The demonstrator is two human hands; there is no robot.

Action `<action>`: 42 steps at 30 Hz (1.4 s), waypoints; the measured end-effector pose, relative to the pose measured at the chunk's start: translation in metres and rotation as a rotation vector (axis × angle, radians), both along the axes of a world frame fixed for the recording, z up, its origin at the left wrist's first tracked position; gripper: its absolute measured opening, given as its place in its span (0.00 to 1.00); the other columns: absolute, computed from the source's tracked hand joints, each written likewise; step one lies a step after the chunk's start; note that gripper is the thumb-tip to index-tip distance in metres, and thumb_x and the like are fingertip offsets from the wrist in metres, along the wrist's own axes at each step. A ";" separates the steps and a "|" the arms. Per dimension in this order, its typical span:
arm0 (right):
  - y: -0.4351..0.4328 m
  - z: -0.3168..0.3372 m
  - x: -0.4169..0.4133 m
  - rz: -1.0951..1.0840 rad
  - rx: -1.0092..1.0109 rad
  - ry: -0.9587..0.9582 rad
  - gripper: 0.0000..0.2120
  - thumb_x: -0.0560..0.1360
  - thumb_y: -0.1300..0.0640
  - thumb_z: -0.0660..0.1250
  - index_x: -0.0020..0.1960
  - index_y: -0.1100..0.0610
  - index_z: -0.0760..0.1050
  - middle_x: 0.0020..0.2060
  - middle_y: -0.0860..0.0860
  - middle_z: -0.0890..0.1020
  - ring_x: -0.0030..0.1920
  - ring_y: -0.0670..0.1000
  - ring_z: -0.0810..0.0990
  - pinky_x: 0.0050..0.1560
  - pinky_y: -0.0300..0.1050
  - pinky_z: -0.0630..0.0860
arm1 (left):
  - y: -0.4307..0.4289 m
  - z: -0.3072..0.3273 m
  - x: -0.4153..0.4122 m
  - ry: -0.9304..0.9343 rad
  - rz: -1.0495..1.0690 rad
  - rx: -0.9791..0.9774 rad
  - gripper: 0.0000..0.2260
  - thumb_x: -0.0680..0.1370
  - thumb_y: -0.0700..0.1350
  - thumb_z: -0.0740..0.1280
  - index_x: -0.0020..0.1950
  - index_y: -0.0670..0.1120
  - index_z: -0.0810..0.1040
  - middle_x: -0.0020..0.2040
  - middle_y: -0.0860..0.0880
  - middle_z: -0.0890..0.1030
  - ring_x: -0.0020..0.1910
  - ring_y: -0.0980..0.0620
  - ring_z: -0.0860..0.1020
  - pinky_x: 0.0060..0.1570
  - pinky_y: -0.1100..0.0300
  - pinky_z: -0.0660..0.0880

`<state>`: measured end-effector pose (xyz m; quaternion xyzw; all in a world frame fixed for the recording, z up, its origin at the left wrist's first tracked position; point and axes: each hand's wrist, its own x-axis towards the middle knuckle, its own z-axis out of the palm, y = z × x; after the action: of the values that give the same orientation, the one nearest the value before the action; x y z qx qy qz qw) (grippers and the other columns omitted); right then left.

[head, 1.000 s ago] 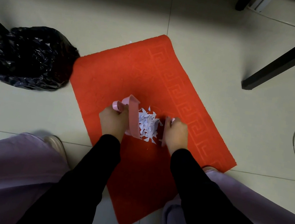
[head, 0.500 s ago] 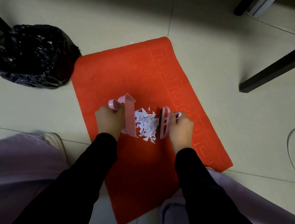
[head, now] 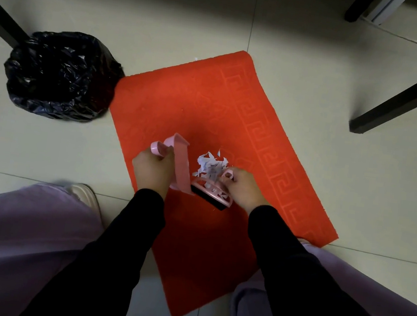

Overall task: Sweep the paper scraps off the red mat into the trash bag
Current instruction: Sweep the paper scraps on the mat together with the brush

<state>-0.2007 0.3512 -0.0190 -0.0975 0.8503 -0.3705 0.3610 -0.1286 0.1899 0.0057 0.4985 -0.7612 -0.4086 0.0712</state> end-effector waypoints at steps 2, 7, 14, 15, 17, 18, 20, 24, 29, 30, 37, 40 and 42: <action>-0.001 -0.002 -0.006 0.025 0.030 0.022 0.11 0.78 0.64 0.60 0.40 0.52 0.74 0.39 0.50 0.77 0.34 0.48 0.74 0.32 0.32 0.68 | -0.001 -0.003 0.000 0.005 0.006 -0.006 0.19 0.79 0.46 0.60 0.29 0.41 0.68 0.29 0.43 0.74 0.35 0.45 0.71 0.36 0.58 0.62; -0.001 0.000 -0.018 0.064 0.075 0.065 0.07 0.78 0.63 0.61 0.50 0.60 0.78 0.41 0.53 0.77 0.33 0.44 0.72 0.33 0.33 0.67 | -0.002 -0.006 -0.001 -0.006 0.006 -0.026 0.20 0.79 0.46 0.61 0.26 0.45 0.64 0.31 0.43 0.74 0.34 0.46 0.71 0.34 0.62 0.60; -0.004 0.015 -0.029 0.053 0.071 0.095 0.07 0.78 0.62 0.61 0.49 0.61 0.78 0.46 0.59 0.81 0.43 0.56 0.78 0.40 0.43 0.72 | -0.005 0.000 -0.002 0.003 -0.008 -0.038 0.15 0.79 0.46 0.61 0.36 0.39 0.72 0.35 0.41 0.75 0.36 0.45 0.72 0.37 0.59 0.62; -0.004 0.017 -0.030 0.048 0.066 0.105 0.08 0.78 0.63 0.60 0.49 0.61 0.78 0.46 0.59 0.81 0.42 0.54 0.77 0.38 0.42 0.72 | -0.005 0.001 -0.002 0.003 -0.012 -0.044 0.15 0.79 0.46 0.61 0.36 0.39 0.72 0.34 0.42 0.75 0.36 0.46 0.71 0.36 0.60 0.61; -0.005 0.022 -0.031 0.021 0.041 0.113 0.07 0.78 0.63 0.60 0.48 0.60 0.77 0.46 0.58 0.82 0.41 0.53 0.78 0.35 0.39 0.72 | -0.005 0.004 -0.001 0.009 -0.016 -0.041 0.17 0.79 0.46 0.61 0.32 0.40 0.70 0.30 0.44 0.73 0.33 0.47 0.70 0.33 0.61 0.59; -0.005 0.023 -0.032 0.000 0.029 0.115 0.07 0.78 0.63 0.60 0.47 0.58 0.77 0.45 0.57 0.82 0.40 0.53 0.78 0.33 0.37 0.72 | -0.005 0.005 -0.001 0.010 -0.015 -0.034 0.18 0.79 0.46 0.61 0.29 0.41 0.68 0.27 0.46 0.71 0.31 0.48 0.68 0.30 0.60 0.57; -0.004 0.026 -0.033 -0.044 0.015 0.130 0.06 0.78 0.63 0.61 0.46 0.56 0.75 0.41 0.55 0.81 0.35 0.52 0.77 0.28 0.32 0.71 | -0.006 0.007 -0.001 0.013 -0.005 -0.022 0.19 0.79 0.46 0.61 0.28 0.42 0.67 0.26 0.48 0.68 0.29 0.49 0.67 0.28 0.59 0.57; -0.006 0.027 -0.029 -0.131 0.004 0.218 0.06 0.79 0.62 0.60 0.50 0.60 0.76 0.39 0.58 0.81 0.34 0.54 0.79 0.32 0.37 0.75 | -0.008 0.008 -0.001 0.017 0.006 -0.022 0.16 0.79 0.46 0.60 0.35 0.38 0.71 0.26 0.48 0.69 0.34 0.45 0.71 0.31 0.58 0.60; -0.023 0.013 -0.011 -0.172 -0.035 0.201 0.09 0.79 0.61 0.58 0.50 0.64 0.76 0.26 0.50 0.72 0.18 0.43 0.66 0.18 0.31 0.59 | -0.011 0.001 0.001 0.022 -0.005 -0.057 0.16 0.79 0.46 0.59 0.35 0.38 0.71 0.34 0.39 0.76 0.36 0.44 0.72 0.37 0.58 0.63; -0.027 0.009 -0.006 -0.174 -0.041 0.184 0.09 0.79 0.61 0.58 0.49 0.65 0.76 0.25 0.49 0.71 0.17 0.43 0.67 0.19 0.32 0.60 | -0.012 0.000 0.001 0.022 -0.001 -0.059 0.16 0.79 0.46 0.60 0.34 0.39 0.70 0.34 0.39 0.76 0.36 0.44 0.72 0.37 0.58 0.63; -0.038 -0.014 0.007 -0.191 -0.028 0.094 0.11 0.79 0.61 0.57 0.50 0.64 0.76 0.34 0.58 0.79 0.29 0.52 0.75 0.31 0.45 0.73 | -0.017 -0.008 0.003 -0.001 0.003 -0.050 0.20 0.79 0.46 0.59 0.27 0.45 0.63 0.28 0.45 0.72 0.34 0.45 0.71 0.35 0.60 0.61; -0.030 -0.014 0.004 -0.245 -0.032 0.095 0.09 0.78 0.61 0.59 0.50 0.64 0.76 0.41 0.63 0.81 0.36 0.54 0.77 0.38 0.53 0.77 | -0.017 -0.007 0.003 -0.021 0.003 -0.048 0.21 0.79 0.46 0.59 0.27 0.45 0.62 0.27 0.45 0.71 0.33 0.45 0.70 0.35 0.60 0.61; -0.026 -0.009 0.004 -0.259 -0.030 0.103 0.09 0.78 0.62 0.59 0.50 0.65 0.76 0.43 0.64 0.81 0.37 0.55 0.77 0.38 0.52 0.76 | -0.015 -0.006 0.003 -0.018 0.006 -0.050 0.20 0.79 0.46 0.60 0.27 0.45 0.63 0.31 0.43 0.74 0.35 0.45 0.71 0.36 0.59 0.62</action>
<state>-0.1968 0.3249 -0.0281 -0.0111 0.8675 -0.4210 0.2648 -0.1253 0.1746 -0.0007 0.5024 -0.7704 -0.3848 0.0777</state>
